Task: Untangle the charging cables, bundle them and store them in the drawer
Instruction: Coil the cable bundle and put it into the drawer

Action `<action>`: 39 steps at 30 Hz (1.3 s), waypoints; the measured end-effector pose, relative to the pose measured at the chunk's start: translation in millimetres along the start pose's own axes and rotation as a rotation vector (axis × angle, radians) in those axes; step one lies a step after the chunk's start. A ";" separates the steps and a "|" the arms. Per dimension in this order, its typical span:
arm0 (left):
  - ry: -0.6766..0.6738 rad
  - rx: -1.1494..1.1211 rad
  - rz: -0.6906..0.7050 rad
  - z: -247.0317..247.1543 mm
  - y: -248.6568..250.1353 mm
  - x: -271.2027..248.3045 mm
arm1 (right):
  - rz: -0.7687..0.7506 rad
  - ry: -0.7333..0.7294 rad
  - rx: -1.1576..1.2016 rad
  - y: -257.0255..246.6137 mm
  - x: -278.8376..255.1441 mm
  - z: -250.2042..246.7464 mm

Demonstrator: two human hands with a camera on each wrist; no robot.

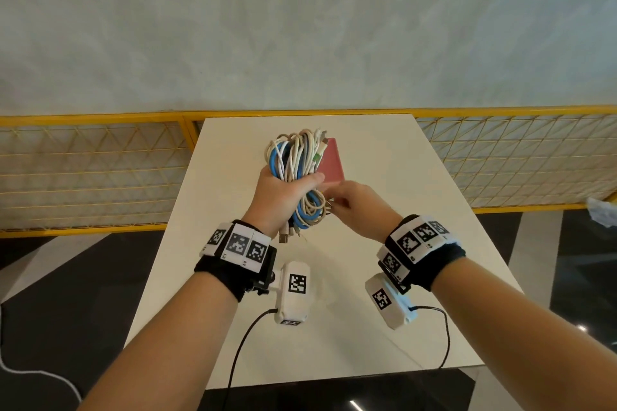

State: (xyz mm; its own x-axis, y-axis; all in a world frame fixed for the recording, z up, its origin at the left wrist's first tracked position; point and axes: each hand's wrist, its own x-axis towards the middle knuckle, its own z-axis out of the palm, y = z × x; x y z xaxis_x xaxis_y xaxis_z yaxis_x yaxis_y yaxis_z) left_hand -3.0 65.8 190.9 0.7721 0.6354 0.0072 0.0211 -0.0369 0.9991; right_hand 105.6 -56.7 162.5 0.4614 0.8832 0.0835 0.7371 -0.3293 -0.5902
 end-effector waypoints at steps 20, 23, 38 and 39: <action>0.044 -0.011 -0.063 -30.4 -27.4 2.3 | 0.184 0.205 0.681 -44.7 4.7 37.5; 0.023 0.019 -0.061 -36.3 -27.7 7.7 | 0.133 0.170 0.793 -53.2 3.9 40.4; 0.017 0.203 -0.137 -46.0 -41.6 52.7 | 0.409 0.272 0.634 3.8 34.7 16.4; 0.031 0.270 -0.136 -43.3 -48.0 61.6 | 0.468 0.321 0.582 20.4 36.5 18.1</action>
State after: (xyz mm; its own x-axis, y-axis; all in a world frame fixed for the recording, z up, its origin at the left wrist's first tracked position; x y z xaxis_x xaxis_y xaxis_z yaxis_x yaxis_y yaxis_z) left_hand 16.1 140.1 145.3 0.7309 0.6716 -0.1209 0.2946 -0.1506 0.9437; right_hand 128.5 -25.2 139.0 0.8426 0.5290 -0.1012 0.0984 -0.3360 -0.9367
